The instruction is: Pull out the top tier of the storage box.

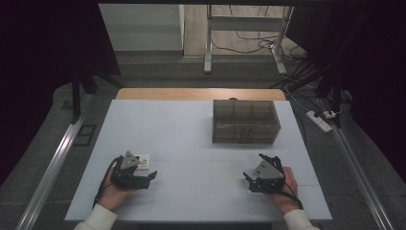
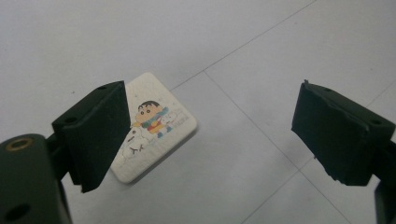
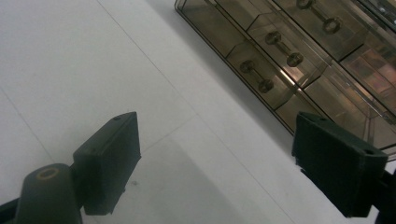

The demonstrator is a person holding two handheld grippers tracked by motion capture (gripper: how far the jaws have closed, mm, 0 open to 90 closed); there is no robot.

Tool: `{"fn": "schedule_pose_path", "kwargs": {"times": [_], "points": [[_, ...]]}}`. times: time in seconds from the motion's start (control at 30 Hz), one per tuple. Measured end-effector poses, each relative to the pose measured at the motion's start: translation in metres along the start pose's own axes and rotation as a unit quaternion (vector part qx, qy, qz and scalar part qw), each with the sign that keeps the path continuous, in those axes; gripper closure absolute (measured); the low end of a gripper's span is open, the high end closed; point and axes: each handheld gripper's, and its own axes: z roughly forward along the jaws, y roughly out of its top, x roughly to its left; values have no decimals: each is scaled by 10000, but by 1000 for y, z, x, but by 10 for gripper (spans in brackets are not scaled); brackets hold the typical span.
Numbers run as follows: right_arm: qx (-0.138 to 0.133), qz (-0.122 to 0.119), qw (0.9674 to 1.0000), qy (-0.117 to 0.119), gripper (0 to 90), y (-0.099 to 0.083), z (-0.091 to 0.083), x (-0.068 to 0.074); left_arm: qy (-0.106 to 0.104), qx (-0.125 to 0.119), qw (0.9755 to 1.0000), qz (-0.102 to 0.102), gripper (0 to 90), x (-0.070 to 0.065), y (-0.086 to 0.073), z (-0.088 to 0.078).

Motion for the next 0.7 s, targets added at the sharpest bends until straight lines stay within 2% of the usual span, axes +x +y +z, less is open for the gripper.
{"fn": "schedule_pose_path", "kwargs": {"times": [0.2,0.5,0.7], "points": [[1,13,10000,9,154,0,-1,-1,-2,5,10000,-7,117,1,0,0],[-35,-90,9998,-198,154,1,-2,-3,-4,15,10000,1,118,0,0,0],[-19,-132,9997,-219,154,0,-2,-4,4,13,10000,-9,118,1,0,0]]}}
